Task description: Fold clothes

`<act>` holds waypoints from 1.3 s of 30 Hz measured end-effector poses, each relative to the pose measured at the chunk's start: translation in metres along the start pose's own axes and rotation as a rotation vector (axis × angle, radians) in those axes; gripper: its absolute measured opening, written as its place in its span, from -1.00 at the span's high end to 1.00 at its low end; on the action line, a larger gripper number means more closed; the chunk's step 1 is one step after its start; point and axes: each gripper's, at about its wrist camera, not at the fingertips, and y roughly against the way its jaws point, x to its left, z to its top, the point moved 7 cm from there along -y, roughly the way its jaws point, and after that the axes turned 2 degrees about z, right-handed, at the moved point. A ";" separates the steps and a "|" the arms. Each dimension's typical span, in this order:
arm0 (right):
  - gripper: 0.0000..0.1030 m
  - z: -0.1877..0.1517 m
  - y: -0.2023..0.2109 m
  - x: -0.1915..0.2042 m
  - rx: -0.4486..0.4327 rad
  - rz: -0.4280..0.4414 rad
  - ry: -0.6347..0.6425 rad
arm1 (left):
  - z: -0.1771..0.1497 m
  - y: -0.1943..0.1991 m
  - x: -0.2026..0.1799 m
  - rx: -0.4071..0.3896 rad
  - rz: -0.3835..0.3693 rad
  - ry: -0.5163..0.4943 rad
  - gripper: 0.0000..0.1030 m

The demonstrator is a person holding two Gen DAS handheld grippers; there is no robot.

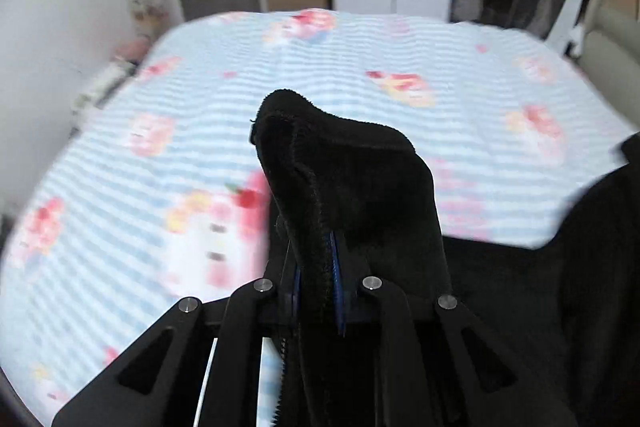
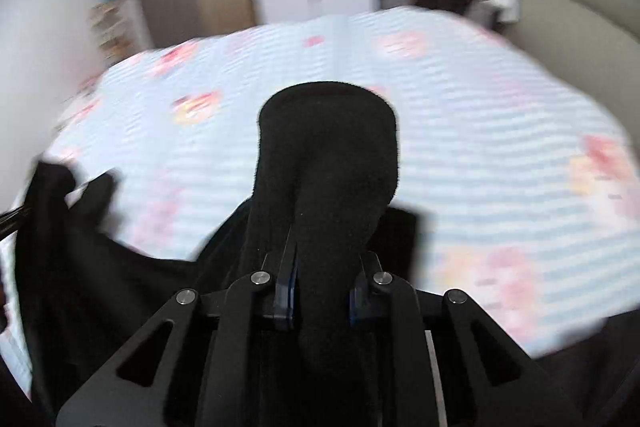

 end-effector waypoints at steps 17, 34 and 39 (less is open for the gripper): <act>0.63 -0.045 0.006 -0.079 0.098 -0.286 0.060 | -0.026 -0.015 0.025 0.144 -0.231 0.063 -0.44; -0.22 -0.103 0.145 -0.055 0.158 0.102 -0.051 | -0.084 0.113 -0.201 0.153 -0.751 -0.157 -0.40; -0.28 -0.199 0.193 -0.052 0.177 0.239 -0.145 | -0.146 0.163 -0.293 0.217 -0.910 -0.195 -0.36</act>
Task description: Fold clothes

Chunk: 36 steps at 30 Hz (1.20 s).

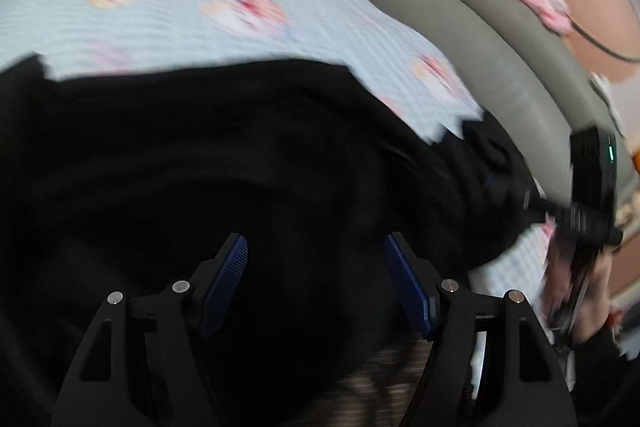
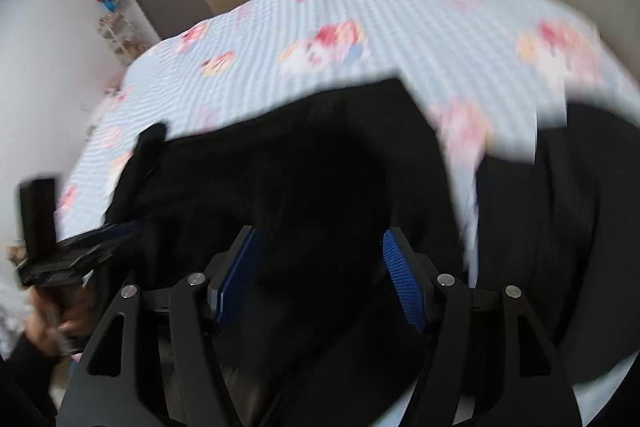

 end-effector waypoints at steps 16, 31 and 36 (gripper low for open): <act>-0.31 -0.195 0.010 -0.006 0.038 0.169 -0.291 | -0.117 -0.076 -0.130 0.244 0.075 -0.105 -0.10; -0.31 -0.202 -0.006 -0.023 0.037 0.046 -0.327 | -0.119 -0.078 -0.158 0.158 0.024 -0.081 0.79; -0.31 -0.201 -0.012 -0.023 0.046 0.040 -0.350 | -0.102 -0.048 -0.158 0.053 -0.031 -0.009 0.86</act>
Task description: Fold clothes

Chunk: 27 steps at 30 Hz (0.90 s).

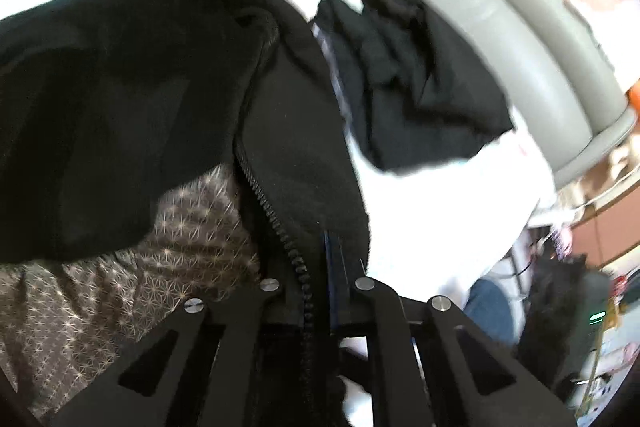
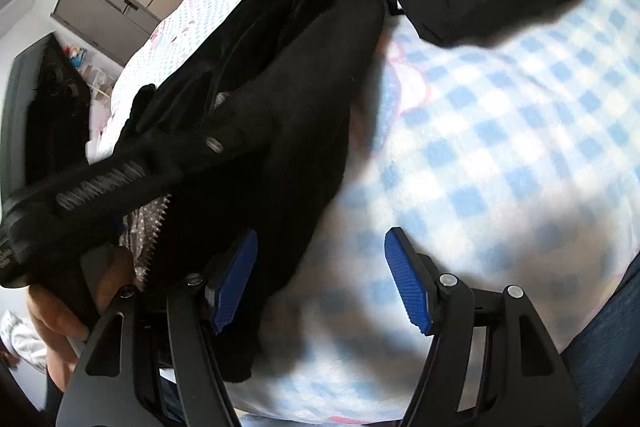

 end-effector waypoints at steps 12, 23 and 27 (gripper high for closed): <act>-0.54 0.017 -0.008 0.050 -0.015 0.106 0.083 | -0.022 0.115 0.123 -0.318 0.017 0.383 0.86; -0.57 0.021 -0.021 0.057 0.014 0.155 0.071 | -0.108 0.093 0.159 -0.158 -0.040 0.422 0.07; -0.67 -0.001 -0.053 0.075 0.129 0.229 0.080 | -0.114 0.079 0.159 -0.109 -0.055 0.436 0.14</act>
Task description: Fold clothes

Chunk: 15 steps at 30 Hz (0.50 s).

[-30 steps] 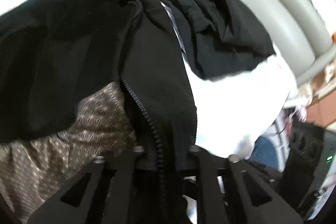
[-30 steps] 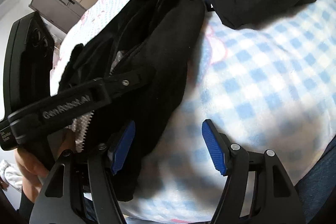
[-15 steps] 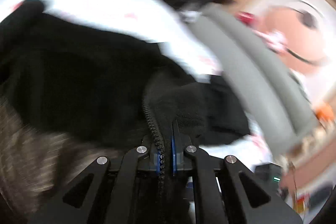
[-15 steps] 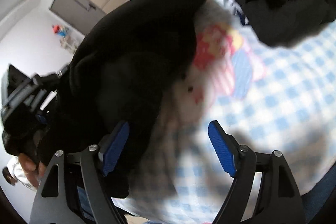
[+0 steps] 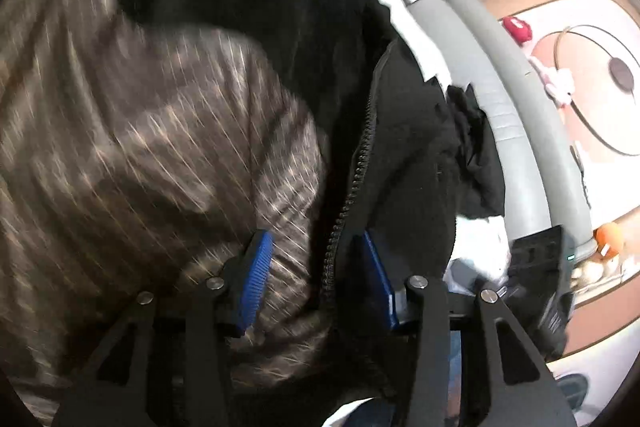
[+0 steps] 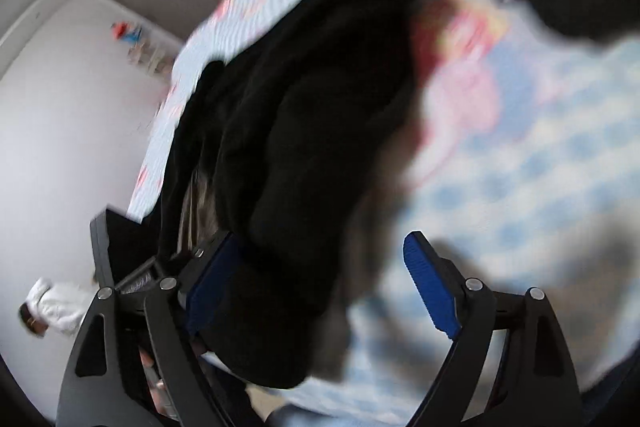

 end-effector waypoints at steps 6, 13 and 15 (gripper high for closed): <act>-0.47 -0.020 -0.013 -0.011 0.023 -0.088 0.037 | 0.017 0.025 -0.009 -0.121 0.128 -0.085 0.46; -0.45 -0.011 0.028 -0.008 -0.057 -0.172 -0.050 | 0.010 0.060 0.008 -0.189 -0.184 0.111 0.20; -0.44 -0.012 0.022 0.005 -0.038 -0.096 -0.055 | -0.002 0.047 0.010 -0.145 -0.181 0.124 0.15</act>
